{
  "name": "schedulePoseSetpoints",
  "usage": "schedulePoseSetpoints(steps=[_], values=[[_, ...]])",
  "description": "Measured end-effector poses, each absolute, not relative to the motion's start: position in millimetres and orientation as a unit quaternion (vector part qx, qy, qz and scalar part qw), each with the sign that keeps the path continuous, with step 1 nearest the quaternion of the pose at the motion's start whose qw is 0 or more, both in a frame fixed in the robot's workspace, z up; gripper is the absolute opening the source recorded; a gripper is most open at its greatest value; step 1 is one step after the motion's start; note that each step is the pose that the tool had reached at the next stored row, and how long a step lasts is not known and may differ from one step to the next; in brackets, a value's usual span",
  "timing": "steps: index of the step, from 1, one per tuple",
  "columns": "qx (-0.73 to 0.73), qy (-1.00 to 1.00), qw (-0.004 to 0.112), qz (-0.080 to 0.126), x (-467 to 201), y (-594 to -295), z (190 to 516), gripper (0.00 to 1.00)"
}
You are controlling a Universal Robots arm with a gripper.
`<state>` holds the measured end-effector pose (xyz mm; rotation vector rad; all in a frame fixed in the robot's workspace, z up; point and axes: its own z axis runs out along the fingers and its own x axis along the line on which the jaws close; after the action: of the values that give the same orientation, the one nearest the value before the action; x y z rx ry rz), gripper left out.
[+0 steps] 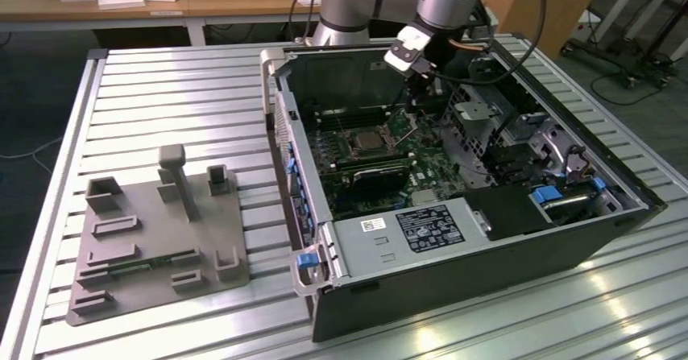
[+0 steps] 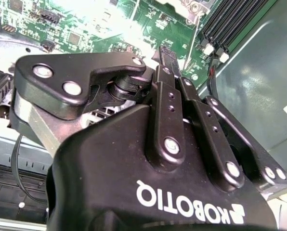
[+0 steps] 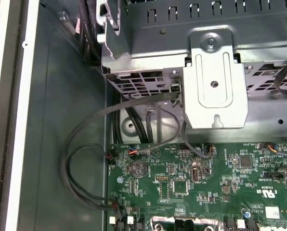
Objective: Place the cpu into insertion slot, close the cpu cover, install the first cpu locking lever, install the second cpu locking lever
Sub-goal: 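Close the cpu cover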
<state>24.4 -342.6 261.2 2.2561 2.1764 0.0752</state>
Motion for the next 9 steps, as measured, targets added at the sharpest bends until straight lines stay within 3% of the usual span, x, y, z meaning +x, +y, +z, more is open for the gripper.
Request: schedulePoseSetpoints(steps=[9], values=[[0.72,0.694,0.003,0.024,28.2,-342.6,261.3,0.1]])
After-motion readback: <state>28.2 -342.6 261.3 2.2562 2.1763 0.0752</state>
